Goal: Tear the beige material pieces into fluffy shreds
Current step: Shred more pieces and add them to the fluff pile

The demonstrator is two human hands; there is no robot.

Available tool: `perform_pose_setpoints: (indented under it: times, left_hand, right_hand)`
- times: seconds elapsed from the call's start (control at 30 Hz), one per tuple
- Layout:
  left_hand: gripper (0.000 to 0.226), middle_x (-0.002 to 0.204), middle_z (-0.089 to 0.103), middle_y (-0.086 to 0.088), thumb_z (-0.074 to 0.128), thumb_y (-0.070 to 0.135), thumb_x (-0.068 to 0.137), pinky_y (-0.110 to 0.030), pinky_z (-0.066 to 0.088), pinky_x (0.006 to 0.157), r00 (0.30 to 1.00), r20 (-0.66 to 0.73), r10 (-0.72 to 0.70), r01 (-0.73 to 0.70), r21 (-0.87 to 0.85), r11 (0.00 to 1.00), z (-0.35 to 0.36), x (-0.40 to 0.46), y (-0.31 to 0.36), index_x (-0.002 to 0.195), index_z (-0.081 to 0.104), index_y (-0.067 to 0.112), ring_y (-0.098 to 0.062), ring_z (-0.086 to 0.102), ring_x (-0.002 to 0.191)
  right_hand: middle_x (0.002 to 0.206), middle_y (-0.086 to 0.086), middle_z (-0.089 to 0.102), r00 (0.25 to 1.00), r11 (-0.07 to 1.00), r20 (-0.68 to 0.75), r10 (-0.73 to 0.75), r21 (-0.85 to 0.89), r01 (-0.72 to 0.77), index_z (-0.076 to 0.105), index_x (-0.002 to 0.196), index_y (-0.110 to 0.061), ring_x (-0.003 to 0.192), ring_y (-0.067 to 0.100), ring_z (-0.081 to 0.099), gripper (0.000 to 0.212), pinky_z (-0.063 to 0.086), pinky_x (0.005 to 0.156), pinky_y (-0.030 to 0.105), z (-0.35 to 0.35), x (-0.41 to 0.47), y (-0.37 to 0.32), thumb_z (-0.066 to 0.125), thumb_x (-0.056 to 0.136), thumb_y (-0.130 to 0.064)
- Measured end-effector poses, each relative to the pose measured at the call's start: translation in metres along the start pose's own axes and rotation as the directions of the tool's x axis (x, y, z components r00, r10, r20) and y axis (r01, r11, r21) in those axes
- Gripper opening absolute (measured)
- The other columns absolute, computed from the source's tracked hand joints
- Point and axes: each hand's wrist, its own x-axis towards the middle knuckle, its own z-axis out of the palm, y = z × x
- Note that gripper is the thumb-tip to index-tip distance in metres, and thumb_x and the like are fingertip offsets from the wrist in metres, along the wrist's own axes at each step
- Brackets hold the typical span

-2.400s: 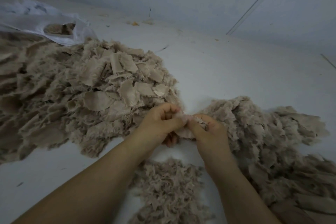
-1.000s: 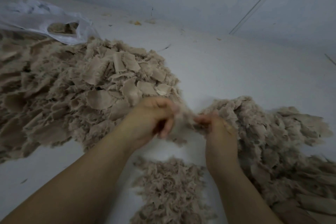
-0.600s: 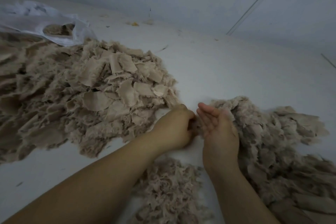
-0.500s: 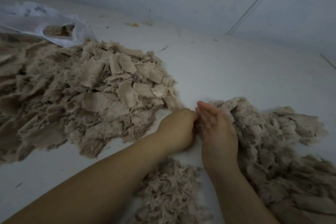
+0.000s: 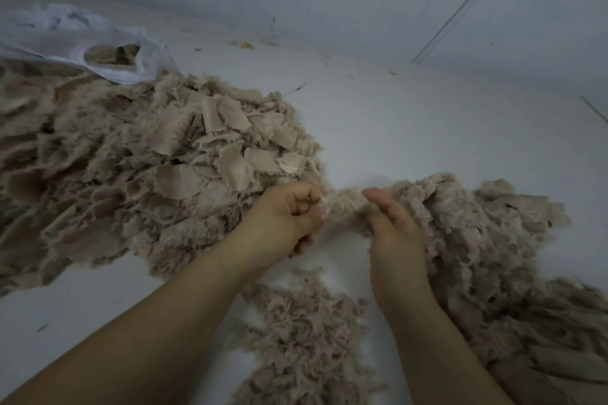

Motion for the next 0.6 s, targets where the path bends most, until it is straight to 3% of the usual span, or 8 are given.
perform_pose_setpoints:
  times: [0.1, 0.2, 0.23, 0.33, 0.4, 0.5, 0.53, 0.6]
  left_hand:
    - [0.022, 0.052, 0.052, 0.003, 0.056, 0.006, 0.097, -0.022, 0.037, 0.042, 0.999, 0.040, 0.033, -0.035, 0.047, 0.998, 0.005, -0.002, 0.003, 0.081, 0.067, 0.015, -0.011, 0.044, 0.043]
    - [0.017, 0.054, 0.053, -0.002, 0.055, 0.007, 0.098, -0.025, 0.036, 0.044, 0.999, 0.007, 0.040, -0.040, -0.014, 0.999, 0.006, -0.002, 0.003, 0.087, 0.068, 0.010, -0.016, 0.044, 0.046]
    - [0.018, 0.055, 0.053, -0.003, 0.055, 0.007, 0.098, -0.026, 0.036, 0.044, 0.999, -0.010, 0.041, -0.042, -0.046, 0.998, 0.005, -0.002, 0.003, 0.086, 0.068, 0.011, -0.017, 0.044, 0.047]
    - [0.023, 0.056, 0.054, -0.004, 0.056, 0.001, 0.095, -0.026, 0.038, 0.045, 0.998, -0.042, 0.050, -0.054, -0.106, 0.993, 0.003, -0.002, 0.000, 0.084, 0.070, 0.015, -0.016, 0.046, 0.048]
    - [0.033, 0.056, 0.053, -0.006, 0.053, -0.005, 0.094, -0.026, 0.039, 0.046, 0.996, -0.059, 0.061, -0.069, -0.145, 0.987, 0.002, -0.003, -0.002, 0.080, 0.072, 0.019, -0.018, 0.046, 0.049]
    - [0.031, 0.053, 0.050, -0.005, 0.052, -0.003, 0.084, -0.025, 0.037, 0.044, 0.993, -0.090, 0.073, -0.091, -0.223, 0.971, -0.003, -0.002, -0.003, 0.078, 0.072, 0.020, -0.020, 0.044, 0.048]
    - [0.030, 0.051, 0.048, -0.005, 0.051, -0.001, 0.081, -0.024, 0.036, 0.043, 0.992, -0.106, 0.074, -0.096, -0.223, 0.970, -0.005, -0.002, -0.003, 0.079, 0.072, 0.020, -0.020, 0.042, 0.046]
    - [0.030, 0.048, 0.048, -0.007, 0.053, 0.001, 0.079, -0.025, 0.037, 0.041, 0.988, -0.136, 0.080, -0.102, -0.164, 0.981, -0.007, -0.003, -0.005, 0.084, 0.075, 0.021, -0.021, 0.042, 0.042]
  right_hand:
    - [0.138, -0.009, 0.055, 0.984, 0.998, 0.179, -0.008, -0.067, 0.020, 0.069, 0.088, -0.044, 0.134, 0.012, 0.048, 0.046, 0.042, 0.111, 0.035, 0.002, -0.004, -0.002, 0.058, 0.097, 0.000]
    - [0.136, -0.003, 0.059, 0.972, 0.948, 0.226, -0.065, -0.290, 0.131, 0.073, 0.079, -0.030, 0.129, 0.014, 0.052, 0.029, 0.043, 0.109, 0.040, 0.001, -0.001, 0.004, 0.063, 0.097, -0.008]
    - [0.134, -0.005, 0.059, 0.971, 0.918, 0.228, -0.076, -0.364, 0.157, 0.072, 0.077, -0.025, 0.124, 0.008, 0.052, 0.025, 0.044, 0.106, 0.034, 0.000, 0.000, 0.005, 0.063, 0.097, -0.013]
    - [0.123, -0.010, 0.055, 0.973, 0.845, 0.207, -0.106, -0.497, 0.197, 0.063, 0.064, -0.021, 0.105, -0.005, 0.051, 0.036, 0.037, 0.086, 0.007, -0.001, 0.003, 0.006, 0.058, 0.100, -0.017]
    - [0.116, -0.007, 0.056, 0.979, 0.847, 0.138, -0.147, -0.495, 0.197, 0.067, 0.076, -0.013, 0.104, 0.004, 0.055, 0.029, 0.036, 0.082, 0.003, -0.001, 0.006, 0.010, 0.055, 0.101, -0.015]
    - [0.112, -0.005, 0.059, 0.979, 0.864, 0.057, -0.197, -0.463, 0.201, 0.072, 0.096, -0.003, 0.112, 0.016, 0.058, 0.022, 0.043, 0.094, 0.022, -0.004, 0.009, 0.016, 0.053, 0.102, -0.013]
    - [0.114, -0.007, 0.058, 0.980, 0.873, 0.067, -0.189, -0.445, 0.199, 0.073, 0.095, -0.005, 0.113, 0.011, 0.058, 0.022, 0.044, 0.097, 0.023, -0.005, 0.009, 0.016, 0.053, 0.102, -0.012]
    - [0.122, -0.014, 0.057, 0.978, 0.908, 0.134, -0.157, -0.371, 0.197, 0.072, 0.083, -0.014, 0.109, -0.014, 0.054, 0.021, 0.042, 0.091, 0.010, -0.003, 0.006, 0.013, 0.058, 0.099, -0.010]
